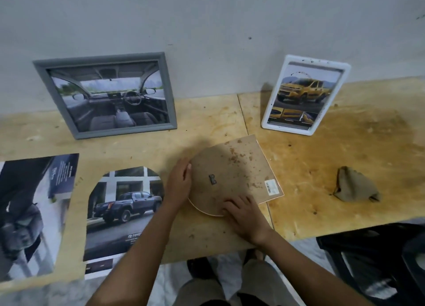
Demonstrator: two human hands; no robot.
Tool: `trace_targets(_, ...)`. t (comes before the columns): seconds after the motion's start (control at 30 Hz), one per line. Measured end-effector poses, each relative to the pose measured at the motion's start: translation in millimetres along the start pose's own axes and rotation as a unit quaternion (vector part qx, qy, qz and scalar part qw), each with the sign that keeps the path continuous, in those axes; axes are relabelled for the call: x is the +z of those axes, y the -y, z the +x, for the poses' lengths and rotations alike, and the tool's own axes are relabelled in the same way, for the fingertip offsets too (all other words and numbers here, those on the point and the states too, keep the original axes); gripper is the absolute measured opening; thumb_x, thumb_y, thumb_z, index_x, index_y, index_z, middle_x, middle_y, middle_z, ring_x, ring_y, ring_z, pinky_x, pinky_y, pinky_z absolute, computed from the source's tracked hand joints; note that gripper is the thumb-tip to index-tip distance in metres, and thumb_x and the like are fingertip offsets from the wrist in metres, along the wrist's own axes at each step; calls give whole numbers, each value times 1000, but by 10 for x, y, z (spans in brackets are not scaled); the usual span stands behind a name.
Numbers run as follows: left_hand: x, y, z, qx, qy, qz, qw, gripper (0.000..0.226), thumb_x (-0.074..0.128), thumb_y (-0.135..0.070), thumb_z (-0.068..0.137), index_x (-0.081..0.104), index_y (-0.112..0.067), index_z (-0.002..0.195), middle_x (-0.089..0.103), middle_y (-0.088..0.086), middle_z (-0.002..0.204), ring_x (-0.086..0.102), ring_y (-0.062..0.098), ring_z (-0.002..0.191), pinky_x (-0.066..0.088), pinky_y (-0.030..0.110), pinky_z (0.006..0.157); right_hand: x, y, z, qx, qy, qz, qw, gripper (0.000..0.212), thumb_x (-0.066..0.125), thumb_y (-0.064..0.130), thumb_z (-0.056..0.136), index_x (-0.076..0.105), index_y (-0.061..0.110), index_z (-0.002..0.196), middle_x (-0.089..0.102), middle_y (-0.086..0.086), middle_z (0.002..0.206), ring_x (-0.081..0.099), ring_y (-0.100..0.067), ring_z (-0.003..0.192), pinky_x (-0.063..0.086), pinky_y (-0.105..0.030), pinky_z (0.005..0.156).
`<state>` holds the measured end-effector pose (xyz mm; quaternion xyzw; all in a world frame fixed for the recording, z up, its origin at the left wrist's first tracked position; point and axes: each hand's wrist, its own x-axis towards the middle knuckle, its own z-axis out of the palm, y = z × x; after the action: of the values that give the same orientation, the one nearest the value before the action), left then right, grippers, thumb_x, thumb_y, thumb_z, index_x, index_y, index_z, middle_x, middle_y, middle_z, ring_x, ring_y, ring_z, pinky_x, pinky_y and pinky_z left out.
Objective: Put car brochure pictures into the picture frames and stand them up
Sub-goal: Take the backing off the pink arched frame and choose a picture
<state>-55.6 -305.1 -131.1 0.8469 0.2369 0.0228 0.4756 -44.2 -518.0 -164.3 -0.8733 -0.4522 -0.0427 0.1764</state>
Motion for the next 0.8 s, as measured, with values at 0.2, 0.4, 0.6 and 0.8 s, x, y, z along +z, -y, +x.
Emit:
trace_targets(0.2,259,261,-667,-31,-76,13,997,67,45,-50,89,31,-14,144,31,5,151,27,18,140,20,28,112,-429,-297,731,123,56,97,986,34,41,32,90,62,12,107,60,-9,113,58,-28,98,50,-43,82)
trace_targets(0.4,419,252,-932,1,-46,75,996,122,38,-93,57,0,-22,148,-3,-9,154,-2,4,141,4,28,117,-482,-262,1459,111,228,28,967,75,64,45,80,30,18,142,29,-4,147,31,-24,133,30,-41,107)
trace_targets(0.6,454,280,-915,-8,-64,106,992,117,32,-94,59,-3,-23,144,-6,-7,153,-3,5,142,3,30,118,-377,-313,1585,141,283,-26,948,93,71,62,65,34,15,136,35,-6,138,38,-24,125,34,-40,101)
trace_targets(0.8,501,317,-911,2,-92,124,988,112,39,-90,63,2,-25,147,9,1,154,8,14,143,10,36,115,-384,-365,1613,113,262,-44,958,94,71,71,57,42,14,125,45,-5,124,48,-22,111,43,-35,88)
